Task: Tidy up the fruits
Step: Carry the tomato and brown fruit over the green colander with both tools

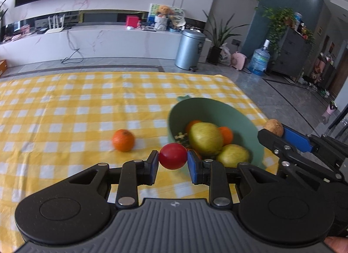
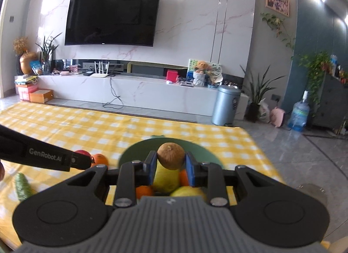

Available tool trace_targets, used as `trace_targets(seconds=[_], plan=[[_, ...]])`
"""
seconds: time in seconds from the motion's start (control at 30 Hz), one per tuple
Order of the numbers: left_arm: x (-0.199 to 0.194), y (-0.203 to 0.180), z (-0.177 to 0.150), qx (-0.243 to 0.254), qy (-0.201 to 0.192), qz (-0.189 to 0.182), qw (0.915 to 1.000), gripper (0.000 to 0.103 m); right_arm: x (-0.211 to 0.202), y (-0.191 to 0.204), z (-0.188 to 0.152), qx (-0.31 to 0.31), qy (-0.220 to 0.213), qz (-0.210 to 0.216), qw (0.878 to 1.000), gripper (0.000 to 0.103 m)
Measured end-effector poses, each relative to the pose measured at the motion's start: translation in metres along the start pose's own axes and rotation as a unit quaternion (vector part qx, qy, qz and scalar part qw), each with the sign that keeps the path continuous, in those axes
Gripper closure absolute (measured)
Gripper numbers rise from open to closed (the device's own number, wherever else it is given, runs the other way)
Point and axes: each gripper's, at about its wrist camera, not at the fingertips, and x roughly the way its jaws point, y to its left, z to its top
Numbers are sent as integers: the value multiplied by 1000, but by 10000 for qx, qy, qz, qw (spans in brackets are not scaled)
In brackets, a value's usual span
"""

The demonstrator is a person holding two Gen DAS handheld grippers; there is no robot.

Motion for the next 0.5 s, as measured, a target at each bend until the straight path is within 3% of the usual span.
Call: trace_targets(seconds=[0.17, 0.5], plan=[[16, -16, 9, 101, 60, -156, 9998, 71, 15, -18, 0, -19, 188, -24, 9998, 78], [51, -39, 13, 373, 335, -266, 9984, 71, 53, -44, -7, 649, 846, 225, 9940, 78]])
